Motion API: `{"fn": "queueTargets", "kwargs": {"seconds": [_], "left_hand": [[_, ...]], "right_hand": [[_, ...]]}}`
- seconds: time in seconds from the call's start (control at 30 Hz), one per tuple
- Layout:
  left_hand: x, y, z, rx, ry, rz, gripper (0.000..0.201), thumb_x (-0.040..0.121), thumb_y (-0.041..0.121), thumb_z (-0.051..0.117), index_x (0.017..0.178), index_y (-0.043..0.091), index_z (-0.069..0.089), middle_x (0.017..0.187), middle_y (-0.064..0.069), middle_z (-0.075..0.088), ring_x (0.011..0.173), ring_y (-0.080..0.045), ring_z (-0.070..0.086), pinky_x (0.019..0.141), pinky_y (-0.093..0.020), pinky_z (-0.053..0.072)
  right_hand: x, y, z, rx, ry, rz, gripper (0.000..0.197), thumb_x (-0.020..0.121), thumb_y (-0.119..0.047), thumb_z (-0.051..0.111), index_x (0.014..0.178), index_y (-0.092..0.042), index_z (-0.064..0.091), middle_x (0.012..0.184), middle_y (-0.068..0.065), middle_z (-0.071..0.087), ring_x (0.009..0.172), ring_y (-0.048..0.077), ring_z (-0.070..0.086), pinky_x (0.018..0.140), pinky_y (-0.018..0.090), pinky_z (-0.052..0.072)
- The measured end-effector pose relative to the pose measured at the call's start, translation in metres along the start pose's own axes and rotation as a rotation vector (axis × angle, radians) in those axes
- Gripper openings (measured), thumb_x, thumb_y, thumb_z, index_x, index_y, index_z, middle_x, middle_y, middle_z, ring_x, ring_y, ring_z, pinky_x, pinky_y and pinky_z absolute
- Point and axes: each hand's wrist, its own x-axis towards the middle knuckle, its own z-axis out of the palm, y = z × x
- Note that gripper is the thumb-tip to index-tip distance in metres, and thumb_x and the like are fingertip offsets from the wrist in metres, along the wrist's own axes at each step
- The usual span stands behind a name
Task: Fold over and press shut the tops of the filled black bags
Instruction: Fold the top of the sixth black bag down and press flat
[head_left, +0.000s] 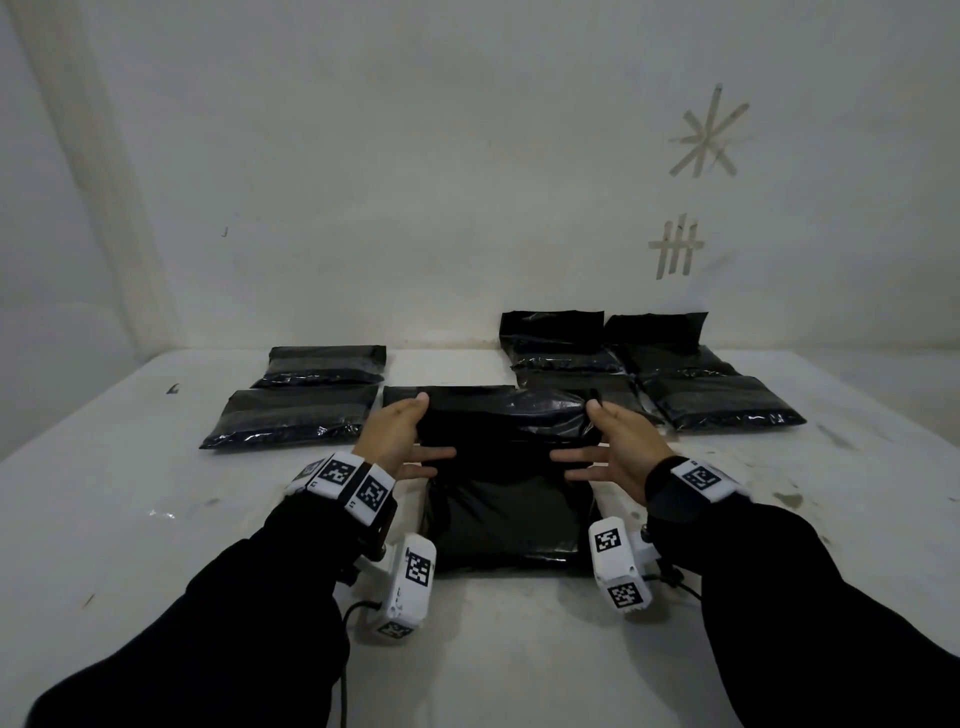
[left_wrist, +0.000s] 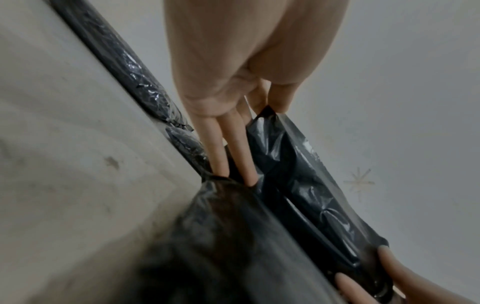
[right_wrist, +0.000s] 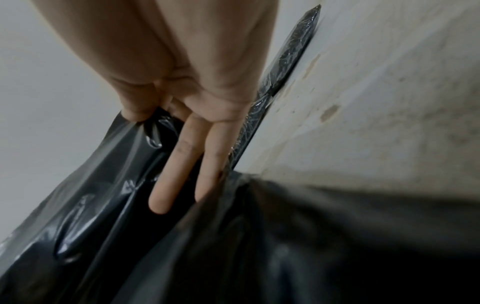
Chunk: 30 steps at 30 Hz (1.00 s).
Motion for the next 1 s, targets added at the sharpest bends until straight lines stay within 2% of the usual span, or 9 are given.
{"fn": "queueTargets", "kwargs": {"seconds": [0.07,0.17,0.27,0.37,0.53,0.63,0.77,0.9,1.0], "left_hand": [[-0.003,0.001,-0.002,0.026,-0.028,0.009,0.028,0.096,0.035,0.049,0.114,0.013,0.056,0.13,-0.01,0.057,0.086,-0.029,0.07,0.068,-0.037,0.054],[-0.007,0.0,-0.003,0.071,-0.061,0.012,0.031,0.095,0.029,0.053,0.12,0.009,0.055,0.133,-0.01,0.055,0.087,-0.027,0.07,0.071,-0.036,0.056],[-0.013,-0.001,-0.002,0.083,-0.068,0.015,0.015,0.097,0.026,0.05,0.093,0.013,0.058,0.129,-0.009,0.057,0.083,-0.026,0.068,0.081,-0.038,0.052],[-0.013,-0.002,-0.001,0.09,-0.059,0.009,0.018,0.098,0.026,0.048,0.087,0.014,0.056,0.126,-0.008,0.059,0.075,-0.024,0.068,0.082,-0.036,0.051],[-0.016,-0.004,-0.003,0.135,-0.1,0.006,0.015,0.097,0.027,0.05,0.094,0.014,0.056,0.118,-0.007,0.062,0.088,-0.027,0.067,0.089,-0.039,0.049],[-0.017,-0.007,-0.004,0.171,-0.129,0.017,0.014,0.096,0.024,0.052,0.103,0.012,0.057,0.114,-0.007,0.063,0.082,-0.021,0.068,0.081,-0.031,0.051],[-0.016,-0.007,-0.006,0.219,-0.139,0.022,0.018,0.097,0.023,0.051,0.109,0.011,0.057,0.109,-0.006,0.064,0.063,-0.007,0.069,0.068,-0.022,0.051],[-0.016,-0.005,-0.01,0.342,-0.178,0.016,0.013,0.097,0.025,0.049,0.092,0.016,0.058,0.103,-0.004,0.065,0.065,-0.004,0.068,0.067,-0.022,0.045],[-0.017,0.0,-0.016,0.423,-0.256,-0.009,0.014,0.098,0.024,0.047,0.09,0.017,0.056,0.095,0.0,0.065,0.063,0.0,0.068,0.067,-0.021,0.043]], "right_hand": [[0.0,0.001,-0.001,-0.007,0.003,-0.006,0.024,0.102,-0.029,0.038,0.102,-0.018,0.059,0.126,0.009,0.059,0.086,0.033,0.07,0.078,0.05,0.054],[0.001,0.004,-0.002,-0.001,0.016,-0.01,0.024,0.102,-0.029,0.039,0.105,-0.017,0.059,0.127,0.009,0.059,0.084,0.032,0.071,0.075,0.048,0.055],[0.003,0.007,-0.003,0.028,0.025,0.01,0.028,0.102,-0.028,0.039,0.119,-0.012,0.054,0.132,0.008,0.055,0.085,0.031,0.071,0.074,0.047,0.056],[0.003,0.008,-0.006,0.025,-0.004,0.018,0.032,0.101,-0.028,0.041,0.126,-0.01,0.05,0.132,0.008,0.055,0.085,0.031,0.071,0.072,0.043,0.058],[-0.002,0.004,-0.014,-0.098,-0.057,-0.024,0.012,0.093,-0.012,0.055,0.105,-0.013,0.059,0.112,0.012,0.065,0.079,0.022,0.072,0.072,0.043,0.056],[-0.001,0.003,-0.019,-0.154,-0.062,-0.023,0.012,0.09,-0.006,0.059,0.101,-0.011,0.06,0.105,0.014,0.068,0.082,0.022,0.072,0.071,0.041,0.057],[-0.002,0.003,-0.025,-0.233,-0.144,0.009,0.021,0.089,-0.006,0.06,0.109,-0.009,0.059,0.103,0.011,0.07,0.086,0.023,0.072,0.068,0.035,0.056],[-0.004,-0.001,-0.029,-0.37,-0.209,0.017,0.016,0.091,-0.007,0.058,0.105,-0.013,0.061,0.099,0.009,0.071,0.082,0.014,0.072,0.067,0.027,0.052],[-0.006,-0.004,-0.033,-0.46,-0.246,0.016,0.01,0.09,-0.008,0.06,0.097,-0.014,0.062,0.094,0.007,0.072,0.081,0.013,0.071,0.07,0.028,0.05]]}}
